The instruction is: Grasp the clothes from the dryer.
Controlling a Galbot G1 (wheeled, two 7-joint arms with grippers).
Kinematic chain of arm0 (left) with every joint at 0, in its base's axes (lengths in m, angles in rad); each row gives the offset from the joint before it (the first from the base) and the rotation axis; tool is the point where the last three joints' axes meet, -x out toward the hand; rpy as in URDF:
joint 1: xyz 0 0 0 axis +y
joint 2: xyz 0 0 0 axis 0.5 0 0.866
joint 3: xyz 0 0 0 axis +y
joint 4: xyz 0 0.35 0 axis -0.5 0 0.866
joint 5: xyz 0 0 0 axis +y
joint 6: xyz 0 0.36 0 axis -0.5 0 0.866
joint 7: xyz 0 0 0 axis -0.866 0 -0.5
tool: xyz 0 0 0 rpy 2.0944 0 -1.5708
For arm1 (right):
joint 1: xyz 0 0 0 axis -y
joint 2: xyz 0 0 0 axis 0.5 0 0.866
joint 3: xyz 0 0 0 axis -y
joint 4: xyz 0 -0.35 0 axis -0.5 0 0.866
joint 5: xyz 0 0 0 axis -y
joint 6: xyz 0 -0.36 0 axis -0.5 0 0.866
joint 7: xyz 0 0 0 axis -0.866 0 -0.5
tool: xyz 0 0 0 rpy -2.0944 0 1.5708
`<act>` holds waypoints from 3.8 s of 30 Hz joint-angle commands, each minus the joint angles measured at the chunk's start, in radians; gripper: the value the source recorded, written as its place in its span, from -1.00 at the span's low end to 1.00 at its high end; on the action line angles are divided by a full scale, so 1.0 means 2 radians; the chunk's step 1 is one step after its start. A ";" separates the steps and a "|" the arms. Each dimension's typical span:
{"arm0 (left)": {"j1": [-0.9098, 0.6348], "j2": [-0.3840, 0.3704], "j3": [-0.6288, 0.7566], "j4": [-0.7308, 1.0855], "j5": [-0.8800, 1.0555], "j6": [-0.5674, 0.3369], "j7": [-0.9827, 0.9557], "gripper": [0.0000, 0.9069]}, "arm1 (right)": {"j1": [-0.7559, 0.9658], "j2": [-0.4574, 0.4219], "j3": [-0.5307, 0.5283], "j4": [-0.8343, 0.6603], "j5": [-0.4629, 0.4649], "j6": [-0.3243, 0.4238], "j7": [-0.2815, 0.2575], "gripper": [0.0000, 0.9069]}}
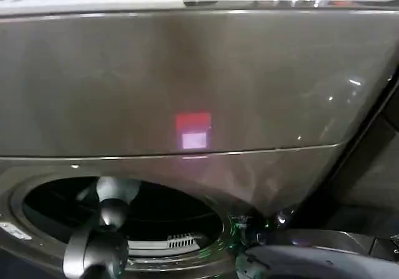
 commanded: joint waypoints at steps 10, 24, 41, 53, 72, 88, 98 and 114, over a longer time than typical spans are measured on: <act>-0.003 -0.001 0.003 0.007 0.044 -0.016 -0.003 1.00 | 0.003 0.006 -0.009 0.000 -0.004 0.005 0.001 1.00; 0.000 -0.001 0.005 0.033 0.030 0.019 -0.130 1.00 | 0.008 0.010 -0.018 0.003 -0.010 0.007 0.001 1.00; 0.008 0.000 0.004 0.082 -0.056 -0.058 -0.227 1.00 | 0.010 0.016 -0.024 0.008 -0.014 0.011 0.001 1.00; 0.005 0.004 -0.004 0.102 -0.078 -0.108 -0.222 -0.92 | 0.009 0.020 -0.026 0.007 -0.017 0.015 0.002 1.00; 0.079 -0.010 -0.012 -0.096 -0.367 0.025 -0.291 -1.00 | 0.014 0.023 -0.036 0.022 -0.020 0.014 -0.003 1.00; 0.199 -0.085 0.014 -0.276 -0.650 0.184 -0.534 -1.00 | 0.024 0.032 -0.053 0.041 -0.039 0.025 -0.005 1.00; 0.201 -0.085 0.029 -0.287 -0.765 0.226 -0.572 -1.00 | 0.022 0.031 -0.049 0.032 -0.041 0.029 -0.003 1.00; 0.199 -0.085 0.038 -0.287 -0.777 0.225 -0.580 -1.00 | 0.023 0.034 -0.041 0.042 -0.058 0.011 -0.002 1.00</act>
